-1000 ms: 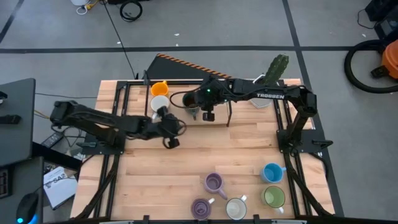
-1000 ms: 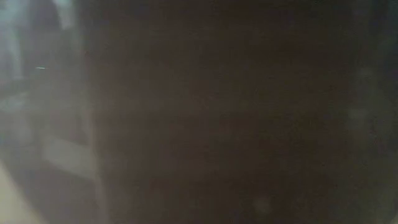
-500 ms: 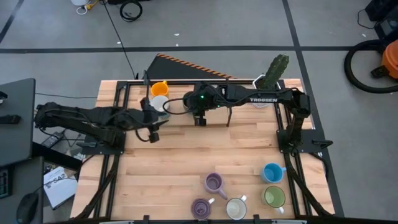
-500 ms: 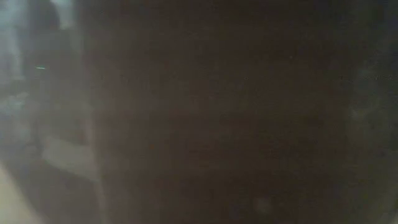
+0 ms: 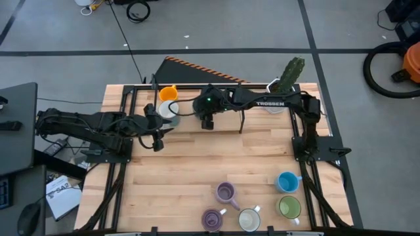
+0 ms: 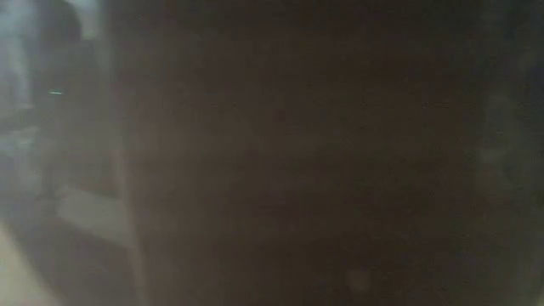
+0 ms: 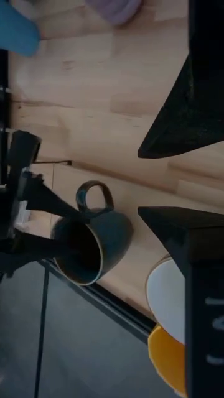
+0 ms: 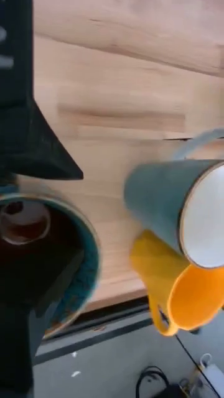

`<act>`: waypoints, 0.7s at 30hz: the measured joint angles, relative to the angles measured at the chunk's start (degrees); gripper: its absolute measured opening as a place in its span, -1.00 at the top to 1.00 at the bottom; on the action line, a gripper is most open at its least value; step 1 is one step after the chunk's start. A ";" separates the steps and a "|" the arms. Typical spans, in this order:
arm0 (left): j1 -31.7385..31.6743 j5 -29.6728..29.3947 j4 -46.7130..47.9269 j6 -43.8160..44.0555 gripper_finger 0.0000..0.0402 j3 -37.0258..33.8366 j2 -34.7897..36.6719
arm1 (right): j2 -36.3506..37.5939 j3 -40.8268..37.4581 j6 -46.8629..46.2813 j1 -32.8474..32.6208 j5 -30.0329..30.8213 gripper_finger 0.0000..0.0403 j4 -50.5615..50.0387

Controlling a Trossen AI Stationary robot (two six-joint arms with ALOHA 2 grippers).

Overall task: Place coffee mugs
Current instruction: Put the light blue patterned mug on the shelf

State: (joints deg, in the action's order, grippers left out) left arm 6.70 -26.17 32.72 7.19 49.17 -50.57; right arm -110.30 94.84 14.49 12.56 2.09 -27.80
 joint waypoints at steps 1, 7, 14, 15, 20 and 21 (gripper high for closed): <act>0.00 0.00 -0.12 0.04 0.30 0.00 0.00 | -0.20 -0.02 -0.42 0.03 0.03 -0.01 -0.39; 0.00 -0.02 -0.69 0.12 0.30 0.00 0.00 | -1.18 -0.10 0.92 0.15 1.33 -0.04 -2.57; 0.00 -0.04 -0.69 0.12 0.30 0.00 -0.02 | -0.89 -0.02 4.16 0.52 1.66 0.23 -7.49; 0.00 -0.04 -0.69 0.12 0.30 0.00 -0.02 | -0.89 -0.02 4.89 0.60 1.63 0.26 -8.09; 0.00 -0.04 -0.83 0.12 0.30 0.01 -0.02 | -0.87 -0.04 9.69 0.83 1.78 0.33 -9.21; 0.00 -0.04 -0.85 0.12 0.30 0.01 -0.02 | -0.77 -0.04 11.72 0.83 1.94 0.33 -9.58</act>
State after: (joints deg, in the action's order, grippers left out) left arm 6.70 -26.22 31.88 7.31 49.18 -50.59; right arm -111.08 94.80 26.21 13.39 4.03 -37.38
